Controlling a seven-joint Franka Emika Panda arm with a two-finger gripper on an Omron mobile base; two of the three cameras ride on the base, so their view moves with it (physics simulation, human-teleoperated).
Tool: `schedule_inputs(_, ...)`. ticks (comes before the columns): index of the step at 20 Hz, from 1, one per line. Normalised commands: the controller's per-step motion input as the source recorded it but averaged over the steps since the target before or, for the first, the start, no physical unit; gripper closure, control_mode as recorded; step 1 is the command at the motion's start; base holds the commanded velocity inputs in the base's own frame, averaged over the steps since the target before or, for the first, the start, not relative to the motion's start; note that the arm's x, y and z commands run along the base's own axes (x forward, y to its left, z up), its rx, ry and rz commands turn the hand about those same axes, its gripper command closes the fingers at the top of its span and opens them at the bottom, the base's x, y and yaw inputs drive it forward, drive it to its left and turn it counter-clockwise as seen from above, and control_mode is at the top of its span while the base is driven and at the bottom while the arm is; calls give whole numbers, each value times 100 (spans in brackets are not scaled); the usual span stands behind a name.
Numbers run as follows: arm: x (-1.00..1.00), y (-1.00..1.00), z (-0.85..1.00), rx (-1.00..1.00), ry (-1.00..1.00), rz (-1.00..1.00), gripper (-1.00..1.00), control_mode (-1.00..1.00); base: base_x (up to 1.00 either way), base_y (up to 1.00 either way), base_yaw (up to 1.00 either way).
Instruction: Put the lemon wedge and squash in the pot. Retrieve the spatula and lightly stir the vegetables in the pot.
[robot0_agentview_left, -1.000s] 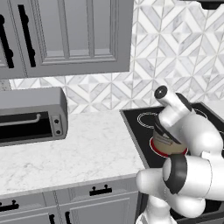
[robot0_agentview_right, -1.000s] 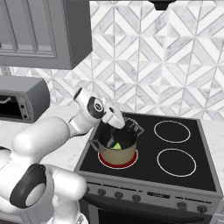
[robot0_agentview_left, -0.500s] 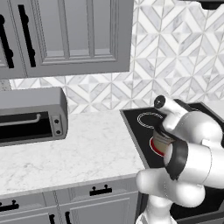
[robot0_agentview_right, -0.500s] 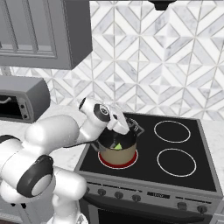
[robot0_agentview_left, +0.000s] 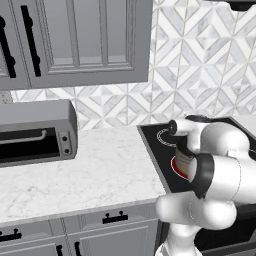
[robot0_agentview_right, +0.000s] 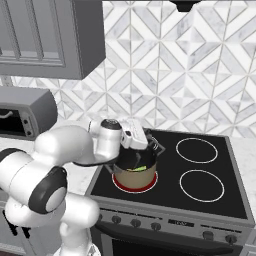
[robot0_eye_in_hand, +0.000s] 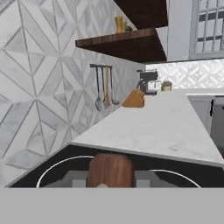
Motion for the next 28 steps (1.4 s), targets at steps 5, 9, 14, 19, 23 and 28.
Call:
schedule_inputs(5, 5, 18, 69, -15, -16, -1, 100, -100, 0, 0, 0)
schedule_inputs(9, -3, 3, 55, -14, -4, -4, 100, -100, 0, 0, 0)
schedule_inputs(14, -1, 0, -24, -28, 15, -8, 100, -100, 0, 0, 0)
schedule_inputs(19, 0, 0, -60, -12, 25, -1, 100, -100, 0, 0, 0)
schedule_inputs(23, -14, 3, -27, 1, 15, 0, 100, -100, 0, 0, 0)
schedule_inputs(28, -4, 21, 12, 12, 4, 0, 100, -100, 0, 0, 0)
